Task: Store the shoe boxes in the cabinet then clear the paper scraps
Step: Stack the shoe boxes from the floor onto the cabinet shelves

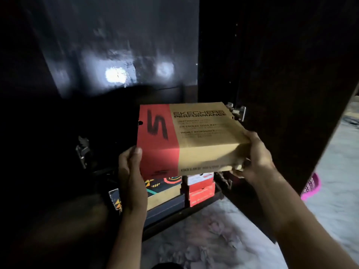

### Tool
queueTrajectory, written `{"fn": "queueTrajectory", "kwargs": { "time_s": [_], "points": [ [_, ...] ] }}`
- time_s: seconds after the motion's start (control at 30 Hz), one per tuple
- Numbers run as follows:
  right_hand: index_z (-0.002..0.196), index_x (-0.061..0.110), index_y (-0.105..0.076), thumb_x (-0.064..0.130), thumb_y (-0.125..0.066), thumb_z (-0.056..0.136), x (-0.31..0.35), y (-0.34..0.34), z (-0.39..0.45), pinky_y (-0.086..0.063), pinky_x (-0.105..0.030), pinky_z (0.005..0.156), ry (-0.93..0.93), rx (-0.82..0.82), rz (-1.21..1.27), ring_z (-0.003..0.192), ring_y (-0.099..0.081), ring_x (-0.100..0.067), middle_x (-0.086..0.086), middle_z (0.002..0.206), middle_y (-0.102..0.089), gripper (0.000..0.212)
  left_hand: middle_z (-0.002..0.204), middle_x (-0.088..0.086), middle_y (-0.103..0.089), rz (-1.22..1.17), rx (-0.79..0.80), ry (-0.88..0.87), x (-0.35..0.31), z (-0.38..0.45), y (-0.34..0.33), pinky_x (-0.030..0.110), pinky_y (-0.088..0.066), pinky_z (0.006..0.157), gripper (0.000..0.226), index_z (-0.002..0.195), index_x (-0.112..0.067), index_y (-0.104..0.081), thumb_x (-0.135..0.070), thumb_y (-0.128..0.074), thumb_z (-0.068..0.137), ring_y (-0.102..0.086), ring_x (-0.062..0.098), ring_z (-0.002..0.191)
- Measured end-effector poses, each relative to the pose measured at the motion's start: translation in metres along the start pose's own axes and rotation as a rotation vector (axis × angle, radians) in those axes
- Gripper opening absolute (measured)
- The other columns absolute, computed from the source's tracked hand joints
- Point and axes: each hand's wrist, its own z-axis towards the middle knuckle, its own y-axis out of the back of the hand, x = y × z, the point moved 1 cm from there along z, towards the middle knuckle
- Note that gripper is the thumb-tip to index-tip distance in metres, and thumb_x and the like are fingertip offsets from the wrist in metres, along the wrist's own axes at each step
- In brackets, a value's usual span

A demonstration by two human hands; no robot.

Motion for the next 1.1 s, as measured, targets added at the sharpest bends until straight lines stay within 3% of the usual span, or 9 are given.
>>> {"fn": "queueTrajectory", "kwargs": {
  "time_s": [0.1,0.2,0.37,0.53,0.7,0.8,0.9,1.0,1.1],
  "points": [
    [0.119,0.018,-0.064,0.053,-0.066,0.081,0.003,-0.051,0.018,-0.048,-0.035,0.067,0.024,0.081,-0.071,0.084,-0.058,-0.026,-0.005,0.100,-0.063,0.051,0.125,-0.005,-0.068,0.017,-0.074,-0.012,0.012,0.027,0.003,0.020,-0.051,0.083,0.039,0.133,-0.025,-0.059,-0.042,-0.061,0.098,-0.067,0.000,0.106],
    [0.124,0.009,-0.064,0.045,-0.068,0.078,-0.002,-0.095,0.032,-0.047,-0.029,0.062,0.076,0.185,-0.153,0.079,-0.057,-0.019,-0.006,0.098,-0.062,0.058,0.136,0.000,-0.058,0.107,-0.195,0.016,0.033,0.056,0.012,0.041,-0.054,0.096,0.056,0.130,-0.039,-0.057,-0.064,-0.058,0.080,-0.063,0.019,0.119],
    [0.131,0.007,-0.055,0.050,-0.059,0.097,-0.026,-0.135,0.070,-0.043,-0.036,0.082,0.143,0.163,-0.355,0.100,-0.058,-0.028,-0.015,0.116,-0.061,0.054,0.139,0.000,-0.059,0.149,-0.313,0.033,0.054,0.082,0.021,0.052,-0.048,0.110,0.067,0.137,-0.038,-0.051,-0.060,-0.059,0.075,-0.060,0.023,0.126],
    [0.130,0.008,-0.062,0.059,-0.052,0.096,-0.049,-0.175,0.082,-0.057,-0.054,0.094,0.280,0.179,-0.481,0.104,-0.065,-0.037,-0.018,0.117,-0.065,0.062,0.160,0.002,-0.044,0.223,-0.362,0.080,0.058,0.092,0.027,0.053,-0.035,0.120,0.093,0.160,-0.033,-0.029,-0.060,-0.057,0.076,-0.045,0.027,0.145],
    [0.133,0.006,-0.058,0.063,-0.053,0.096,-0.055,-0.209,0.079,-0.058,-0.048,0.096,0.244,0.235,-0.525,0.099,-0.067,-0.030,-0.018,0.118,-0.067,0.068,0.171,0.009,-0.024,0.246,-0.419,0.122,0.062,0.119,0.041,0.044,-0.027,0.126,0.093,0.164,-0.019,-0.022,-0.043,-0.067,0.086,-0.030,0.026,0.156],
    [0.131,0.004,-0.058,0.068,-0.051,0.094,-0.056,-0.214,0.082,-0.058,-0.048,0.096,0.233,0.212,-0.559,0.103,-0.069,-0.031,-0.017,0.116,-0.069,0.074,0.168,0.008,-0.034,0.178,-0.417,0.104,0.064,0.124,0.045,0.045,-0.032,0.124,0.101,0.163,-0.019,-0.026,-0.049,-0.059,0.073,-0.037,0.026,0.152],
    [0.127,0.004,-0.060,0.073,-0.051,0.091,-0.062,-0.202,0.084,-0.057,-0.050,0.096,0.226,0.175,-0.588,0.104,-0.068,-0.033,-0.017,0.115,-0.069,0.078,0.160,0.003,-0.040,0.161,-0.473,0.116,0.064,0.108,0.042,0.036,-0.037,0.119,0.094,0.162,-0.016,-0.026,-0.039,-0.068,0.082,-0.050,0.021,0.139],
    [0.112,0.007,-0.064,0.065,-0.051,0.096,-0.065,-0.172,0.077,-0.056,-0.043,0.088,0.308,0.143,-0.631,0.097,-0.064,-0.029,-0.013,0.106,-0.065,0.062,0.145,0.013,-0.047,0.146,-0.565,0.059,0.068,0.084,0.033,0.031,-0.044,0.106,0.073,0.151,-0.009,-0.042,-0.028,-0.070,0.086,-0.054,0.030,0.128],
    [0.111,0.022,-0.069,0.057,-0.059,0.092,-0.069,-0.123,0.062,-0.055,-0.043,0.078,0.365,0.129,-0.540,0.092,-0.066,-0.028,-0.009,0.101,-0.070,0.041,0.133,0.014,-0.056,0.143,-0.483,0.004,0.071,0.058,0.009,0.034,-0.047,0.095,0.057,0.134,-0.011,-0.056,-0.031,-0.064,0.081,-0.058,0.031,0.119]
  ]
}}
